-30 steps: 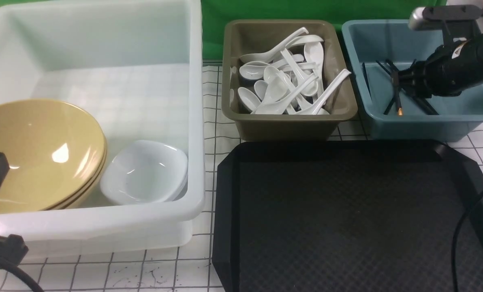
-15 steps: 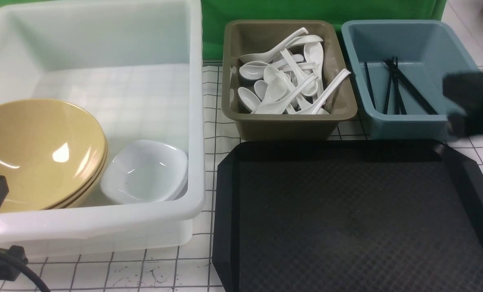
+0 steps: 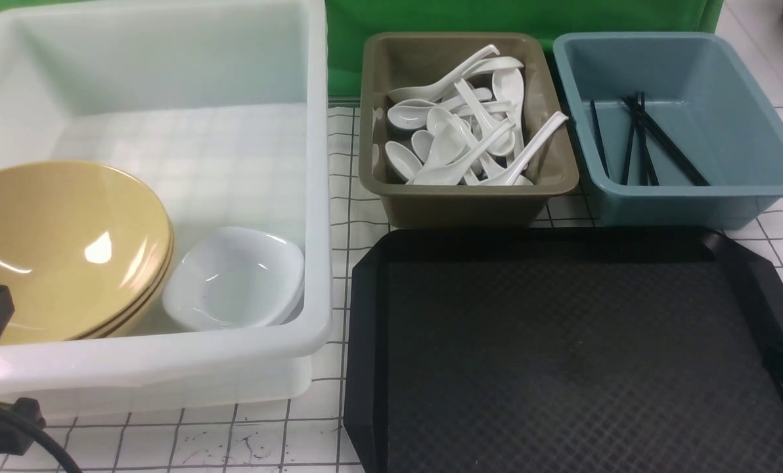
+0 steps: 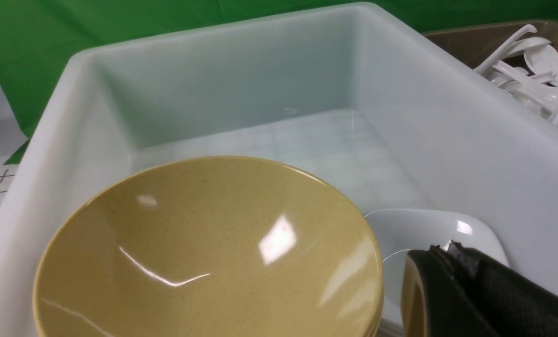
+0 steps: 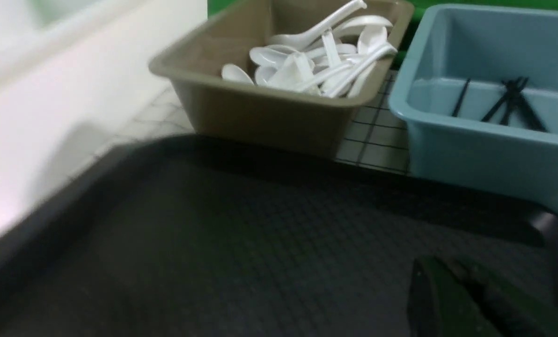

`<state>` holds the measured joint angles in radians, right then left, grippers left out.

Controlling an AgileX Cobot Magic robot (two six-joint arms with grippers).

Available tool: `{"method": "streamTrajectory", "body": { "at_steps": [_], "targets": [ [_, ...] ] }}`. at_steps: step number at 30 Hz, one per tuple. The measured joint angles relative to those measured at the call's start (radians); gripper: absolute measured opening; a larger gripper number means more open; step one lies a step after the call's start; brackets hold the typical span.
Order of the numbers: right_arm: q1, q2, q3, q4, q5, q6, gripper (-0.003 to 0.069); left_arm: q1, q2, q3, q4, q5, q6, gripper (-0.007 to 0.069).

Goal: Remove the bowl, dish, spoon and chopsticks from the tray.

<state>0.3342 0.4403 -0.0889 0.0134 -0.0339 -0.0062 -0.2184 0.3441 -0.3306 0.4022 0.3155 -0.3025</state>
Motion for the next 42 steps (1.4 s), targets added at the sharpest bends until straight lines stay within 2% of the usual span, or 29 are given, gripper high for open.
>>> {"method": "streamTrajectory", "body": {
  "at_steps": [4, 9, 11, 12, 15, 24, 42],
  "targets": [
    [-0.034, -0.065, 0.055, 0.0, -0.018, -0.051, 0.0036, 0.0, 0.0, 0.0, -0.001, 0.0, 0.0, -0.0006],
    [-0.179, -0.236, 0.115, 0.0, -0.04, -0.054, 0.0036, 0.0, 0.0, 0.0, -0.001, 0.0, 0.0, -0.0006],
    [-0.254, -0.336, 0.116, 0.0, -0.007, -0.054, 0.0036, 0.0, 0.0, 0.0, -0.001, 0.0, 0.0, -0.0006],
    [-0.261, -0.336, 0.116, 0.0, -0.001, -0.054, 0.0036, 0.0, 0.0, 0.0, -0.001, 0.0, 0.0, -0.0006],
    [-0.354, -0.445, 0.116, 0.0, 0.121, -0.054, 0.0036, 0.0, 0.0, 0.0, -0.001, 0.001, 0.0, -0.0006],
    [-0.363, -0.452, 0.116, 0.0, 0.345, -0.05, 0.0036, 0.0, 0.001, 0.0, -0.001, 0.003, 0.0, -0.0006],
    [-0.363, -0.452, 0.113, 0.0, 0.362, -0.05, 0.0036, 0.0, 0.001, 0.0, -0.001, 0.004, 0.0, -0.0006]
  ]
}}
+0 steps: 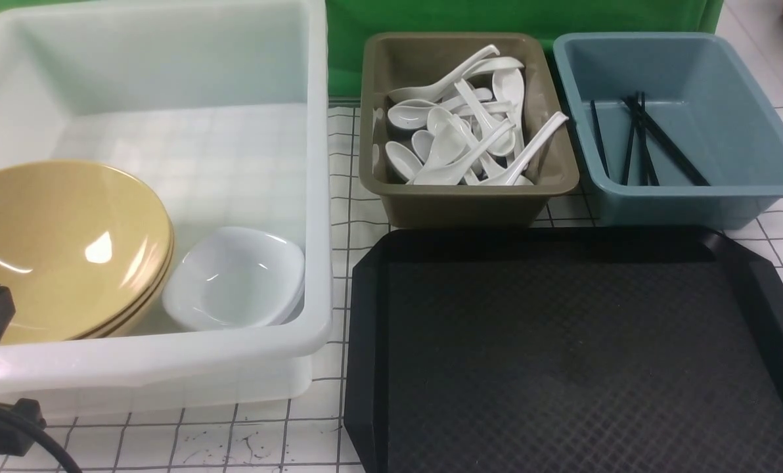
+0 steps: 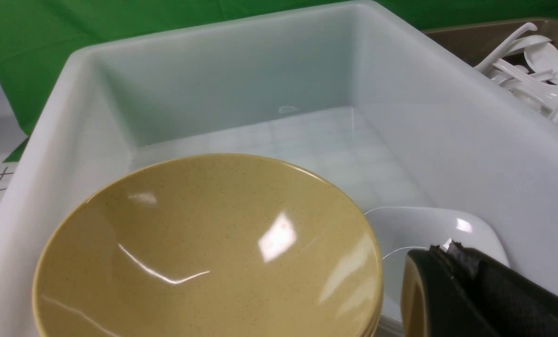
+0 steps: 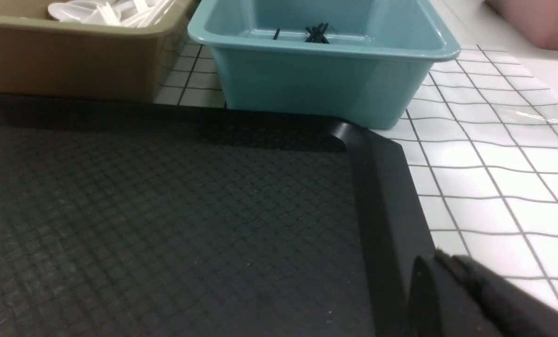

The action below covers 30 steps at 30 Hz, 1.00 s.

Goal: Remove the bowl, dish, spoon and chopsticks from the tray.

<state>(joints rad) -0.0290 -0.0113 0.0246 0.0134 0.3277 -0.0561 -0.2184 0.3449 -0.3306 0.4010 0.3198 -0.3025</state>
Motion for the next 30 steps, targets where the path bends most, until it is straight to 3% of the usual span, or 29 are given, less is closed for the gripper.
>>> {"method": "streamTrajectory", "body": {
  "at_steps": [9, 16, 20, 30],
  "targets": [
    [0.0, 0.0, 0.0, 0.0, 0.003, 0.0, 0.0036, 0.01, -0.065, 0.058, -0.023, -0.008, 0.001, -0.0006],
    [0.0, 0.0, 0.0, 0.0, 0.003, 0.0, 0.0036, 0.165, -0.342, 0.189, -0.28, 0.052, 0.073, -0.0006],
    [0.0, 0.0, 0.0, 0.0, 0.003, 0.0, 0.004, 0.192, -0.358, 0.274, -0.343, 0.069, 0.101, -0.0006],
    [0.0, -0.001, 0.0, 0.0, 0.004, 0.0, 0.0047, 0.192, -0.358, 0.348, -0.357, 0.041, 0.144, -0.0006]
  ]
}}
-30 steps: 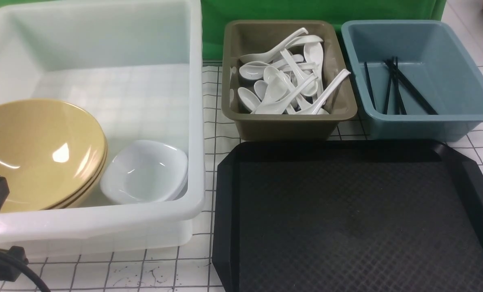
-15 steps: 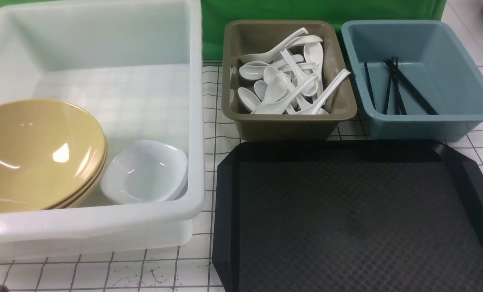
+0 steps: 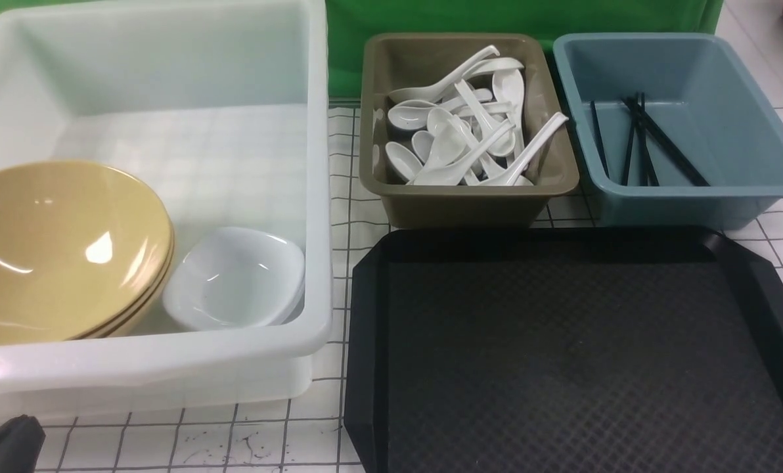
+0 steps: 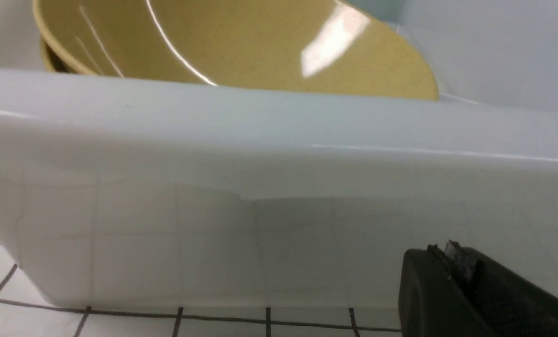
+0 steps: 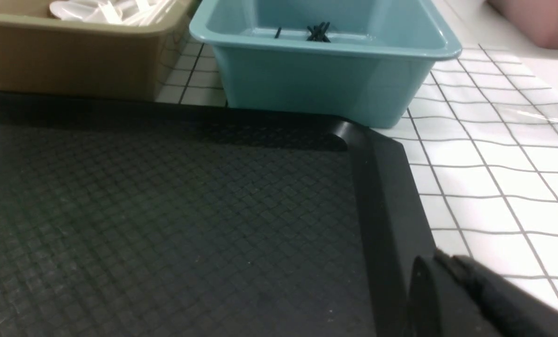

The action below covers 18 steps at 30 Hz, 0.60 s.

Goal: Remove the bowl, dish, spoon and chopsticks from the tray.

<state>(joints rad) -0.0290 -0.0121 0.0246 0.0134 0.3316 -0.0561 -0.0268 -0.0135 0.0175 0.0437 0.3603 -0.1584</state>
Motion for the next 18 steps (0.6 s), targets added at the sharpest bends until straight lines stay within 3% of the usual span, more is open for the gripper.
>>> {"method": "streamTrajectory", "body": {
  "at_steps": [18],
  "targets": [
    [0.0, 0.0, 0.0, 0.0, 0.0, 0.0, 0.0061, 0.0, 0.0, 0.001, -0.003, -0.004, 0.007, -0.0006]
  ]
}}
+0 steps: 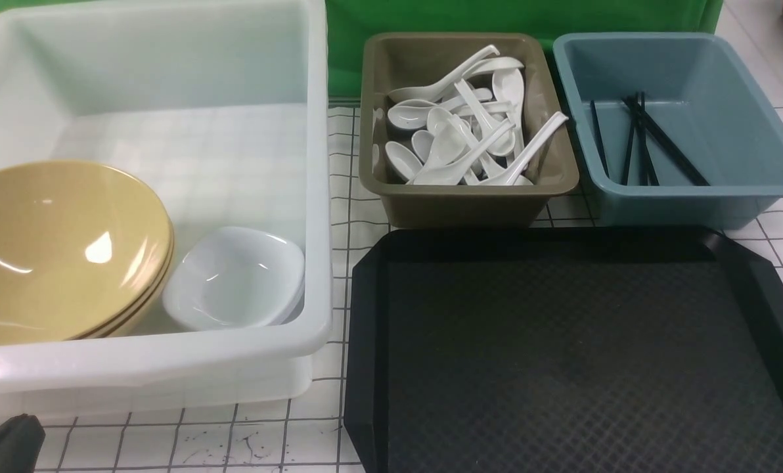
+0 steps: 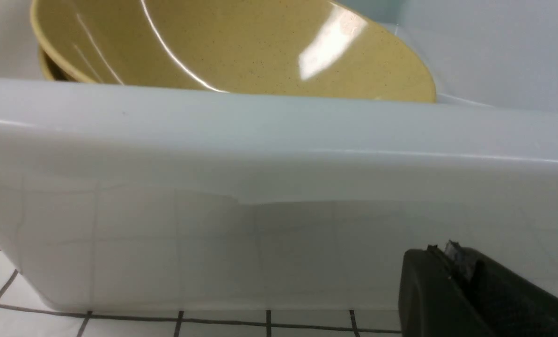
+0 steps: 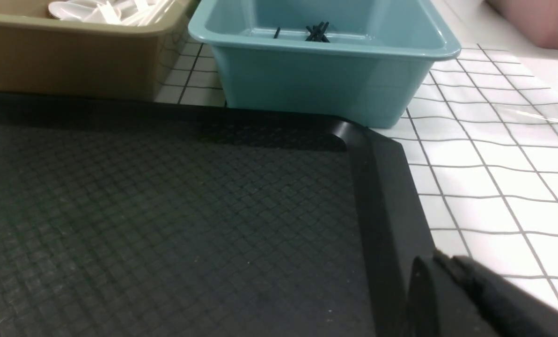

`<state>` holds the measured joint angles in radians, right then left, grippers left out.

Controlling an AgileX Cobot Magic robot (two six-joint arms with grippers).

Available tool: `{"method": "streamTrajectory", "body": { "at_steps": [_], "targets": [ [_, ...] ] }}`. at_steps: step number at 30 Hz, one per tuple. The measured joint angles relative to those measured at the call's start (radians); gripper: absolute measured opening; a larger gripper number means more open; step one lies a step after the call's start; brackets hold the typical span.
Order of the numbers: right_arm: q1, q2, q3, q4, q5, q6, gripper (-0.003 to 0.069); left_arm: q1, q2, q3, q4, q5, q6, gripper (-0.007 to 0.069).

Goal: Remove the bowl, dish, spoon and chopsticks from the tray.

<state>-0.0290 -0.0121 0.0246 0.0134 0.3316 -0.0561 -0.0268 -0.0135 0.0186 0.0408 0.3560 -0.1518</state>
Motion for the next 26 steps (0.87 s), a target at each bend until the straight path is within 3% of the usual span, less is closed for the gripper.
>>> {"method": "streamTrajectory", "body": {
  "at_steps": [26],
  "targets": [
    [0.0, 0.0, 0.0, 0.0, 0.0, 0.0, 0.0082, 0.0, 0.0, 0.0, 0.0, 0.0, 0.001, -0.0006]
  ]
}}
